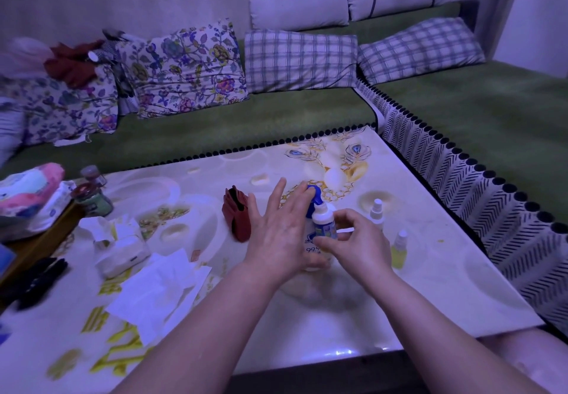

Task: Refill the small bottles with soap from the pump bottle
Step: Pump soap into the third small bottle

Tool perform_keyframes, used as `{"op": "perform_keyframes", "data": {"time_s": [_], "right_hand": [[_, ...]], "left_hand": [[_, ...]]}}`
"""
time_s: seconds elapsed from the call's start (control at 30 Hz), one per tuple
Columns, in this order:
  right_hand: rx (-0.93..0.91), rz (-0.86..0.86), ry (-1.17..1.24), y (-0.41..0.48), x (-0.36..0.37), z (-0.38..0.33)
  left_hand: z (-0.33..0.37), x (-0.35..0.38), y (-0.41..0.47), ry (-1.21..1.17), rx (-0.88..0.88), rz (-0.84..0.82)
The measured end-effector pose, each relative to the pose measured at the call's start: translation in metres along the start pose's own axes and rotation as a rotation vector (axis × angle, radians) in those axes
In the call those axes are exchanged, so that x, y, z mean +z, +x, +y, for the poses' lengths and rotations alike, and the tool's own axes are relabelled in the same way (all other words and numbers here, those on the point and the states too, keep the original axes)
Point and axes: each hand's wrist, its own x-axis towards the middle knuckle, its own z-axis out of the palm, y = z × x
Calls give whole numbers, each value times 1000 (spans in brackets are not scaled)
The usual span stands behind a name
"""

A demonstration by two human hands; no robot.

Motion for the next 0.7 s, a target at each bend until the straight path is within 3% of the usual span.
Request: {"op": "perform_keyframes", "data": {"time_s": [0.7], "right_hand": [[6, 16, 16, 1, 1, 4]], "left_hand": [[1, 2, 0, 37, 0, 8]]}}
